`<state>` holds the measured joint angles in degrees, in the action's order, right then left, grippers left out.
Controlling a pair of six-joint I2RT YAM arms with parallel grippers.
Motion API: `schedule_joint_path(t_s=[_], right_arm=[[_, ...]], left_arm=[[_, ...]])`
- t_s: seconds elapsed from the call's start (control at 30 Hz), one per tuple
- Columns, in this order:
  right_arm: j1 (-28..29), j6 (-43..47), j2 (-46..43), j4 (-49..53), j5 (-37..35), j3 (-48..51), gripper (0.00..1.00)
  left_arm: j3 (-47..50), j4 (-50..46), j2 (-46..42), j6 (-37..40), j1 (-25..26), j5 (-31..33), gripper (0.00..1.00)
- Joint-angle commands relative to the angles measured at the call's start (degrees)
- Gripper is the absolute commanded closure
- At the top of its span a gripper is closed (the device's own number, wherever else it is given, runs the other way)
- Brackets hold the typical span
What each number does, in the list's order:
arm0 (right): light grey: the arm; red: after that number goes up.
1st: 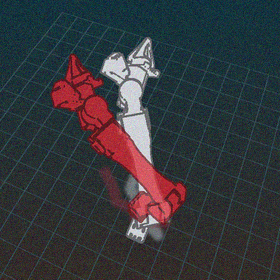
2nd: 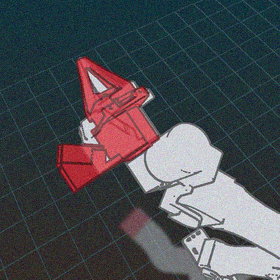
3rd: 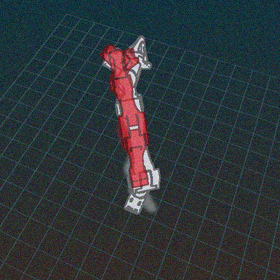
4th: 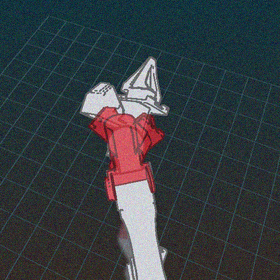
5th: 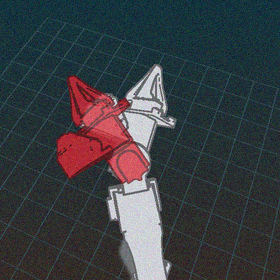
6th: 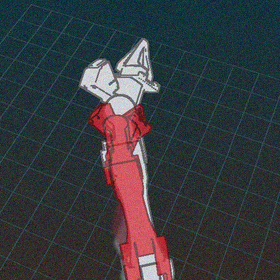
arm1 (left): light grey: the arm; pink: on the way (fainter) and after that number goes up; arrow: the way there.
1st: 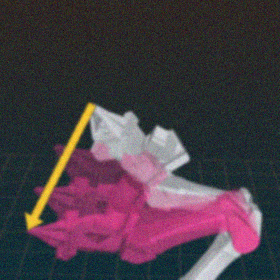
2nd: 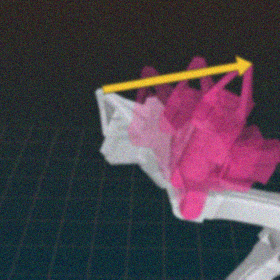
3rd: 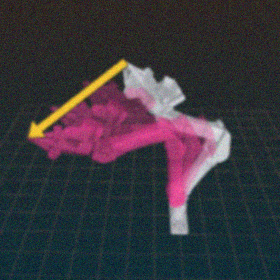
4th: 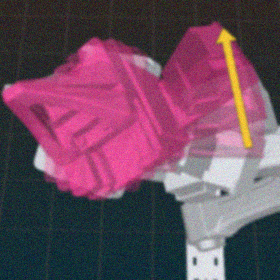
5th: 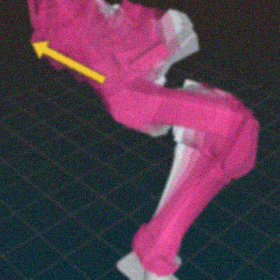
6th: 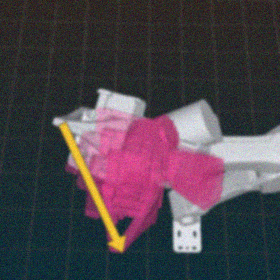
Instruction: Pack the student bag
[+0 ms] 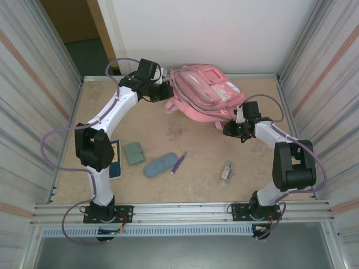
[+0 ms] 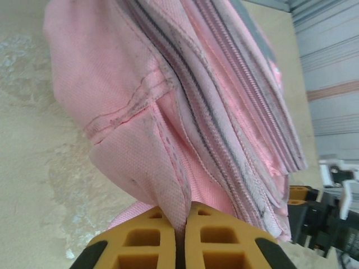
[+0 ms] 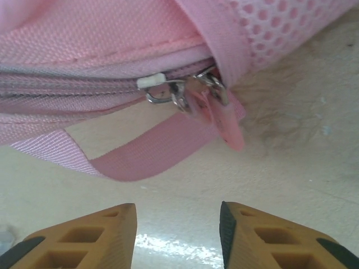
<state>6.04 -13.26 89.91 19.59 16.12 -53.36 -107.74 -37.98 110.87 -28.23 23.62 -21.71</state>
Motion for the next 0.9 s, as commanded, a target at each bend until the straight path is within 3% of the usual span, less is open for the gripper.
schedule_joint_path(t_s=[0.0,0.23,0.37,0.47,0.57,0.87], right_arm=[[0.47,-1.53,-4.28,-0.67,2.67,0.99,0.59],[-0.69,-2.65,-6.64,-2.15,4.69,1.94,0.71],[-1.45,-2.48,-6.07,-2.52,3.26,1.49,0.72],[-2.19,-1.80,-5.56,-3.42,1.93,1.41,0.63],[-2.35,-0.25,-5.44,-4.02,1.67,1.42,0.61],[-2.15,-0.81,-6.15,-6.52,3.77,2.18,0.73]], left_arm=[[-4.00,-1.14,-4.48,2.30,0.29,-5.16,1.00],[-6.15,-3.44,-5.65,0.34,0.27,-6.10,1.00],[-6.34,-3.95,-6.17,-1.25,0.38,-7.75,1.00],[-6.34,-3.95,-6.71,-1.99,0.48,-9.10,1.00],[-6.43,-3.88,-7.43,-2.84,0.63,-10.69,1.00],[-6.25,-3.86,-9.70,-3.61,1.77,-12.39,1.00]])
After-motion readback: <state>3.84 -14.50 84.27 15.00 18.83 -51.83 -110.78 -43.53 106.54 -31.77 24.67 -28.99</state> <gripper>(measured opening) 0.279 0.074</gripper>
